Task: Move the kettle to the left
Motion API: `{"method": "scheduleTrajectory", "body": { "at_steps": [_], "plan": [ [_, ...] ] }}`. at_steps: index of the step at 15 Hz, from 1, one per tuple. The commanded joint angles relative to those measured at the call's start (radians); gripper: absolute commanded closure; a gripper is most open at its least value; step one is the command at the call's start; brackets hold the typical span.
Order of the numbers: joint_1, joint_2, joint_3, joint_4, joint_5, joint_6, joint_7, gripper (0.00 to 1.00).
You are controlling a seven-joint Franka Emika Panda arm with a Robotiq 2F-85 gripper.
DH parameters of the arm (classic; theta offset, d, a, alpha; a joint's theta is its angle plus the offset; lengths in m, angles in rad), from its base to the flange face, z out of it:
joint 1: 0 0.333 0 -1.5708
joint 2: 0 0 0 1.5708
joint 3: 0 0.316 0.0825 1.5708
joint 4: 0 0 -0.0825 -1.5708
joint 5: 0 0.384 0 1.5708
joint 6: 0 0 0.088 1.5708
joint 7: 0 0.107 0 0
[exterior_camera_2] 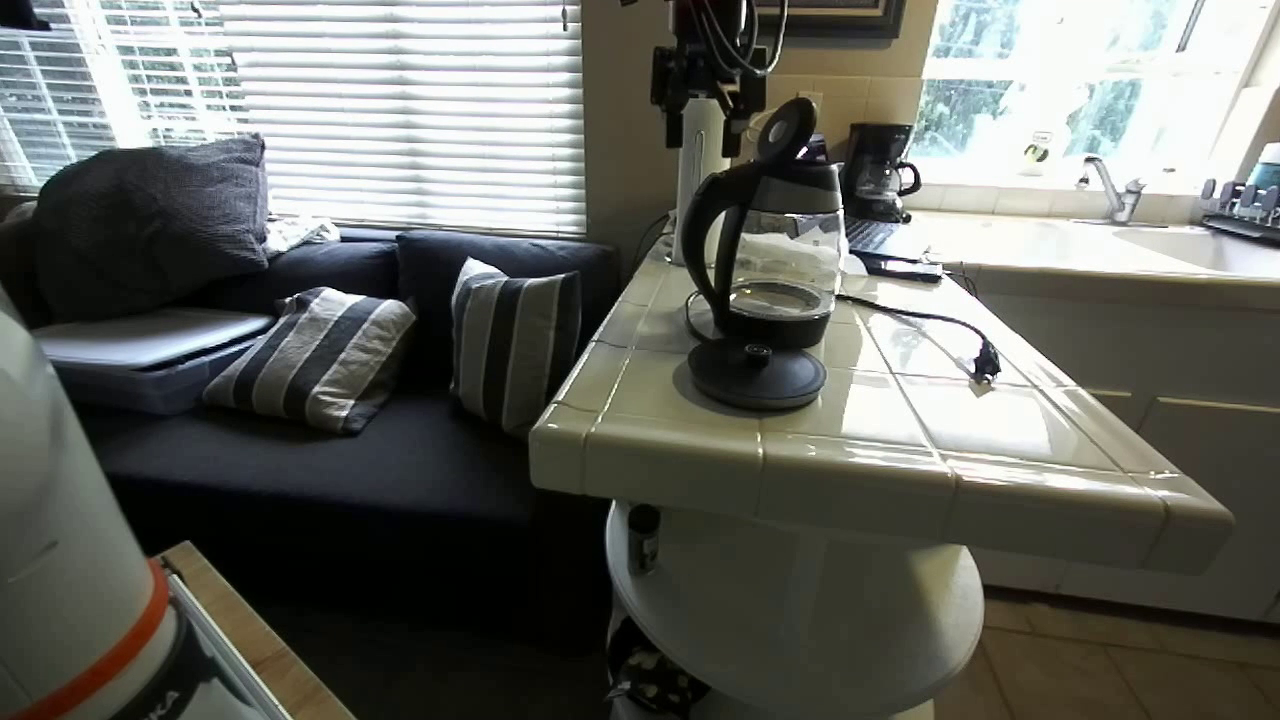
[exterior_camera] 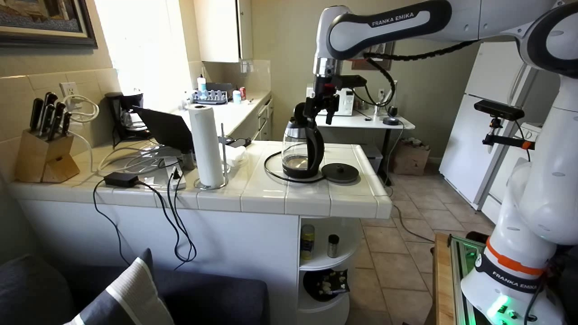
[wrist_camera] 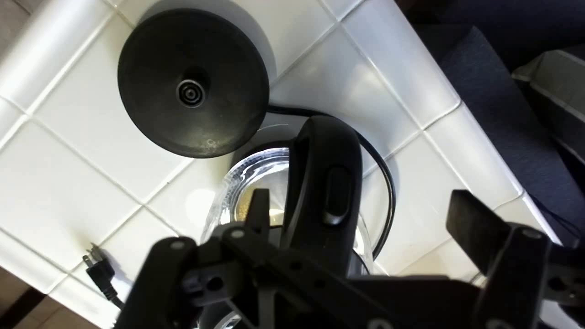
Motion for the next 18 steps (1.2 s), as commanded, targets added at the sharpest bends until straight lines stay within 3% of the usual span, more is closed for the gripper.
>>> {"method": "scheduleTrajectory", "body": {
  "at_steps": [1, 9, 15, 16, 18],
  "plan": [
    [-0.033, -0.081, -0.023, -0.118, 0.128, 0.100, -0.171, 0.00],
    [-0.117, -0.146, -0.188, -0.239, 0.570, 0.045, -0.682, 0.00],
    [-0.177, -0.055, -0.280, -0.278, 0.873, -0.108, -0.992, 0.00],
    [-0.183, -0.091, -0.256, -0.268, 0.788, -0.069, -0.914, 0.00],
    [-0.194, -0.077, -0.258, -0.271, 0.798, -0.077, -0.931, 0.00]
  ]
}}
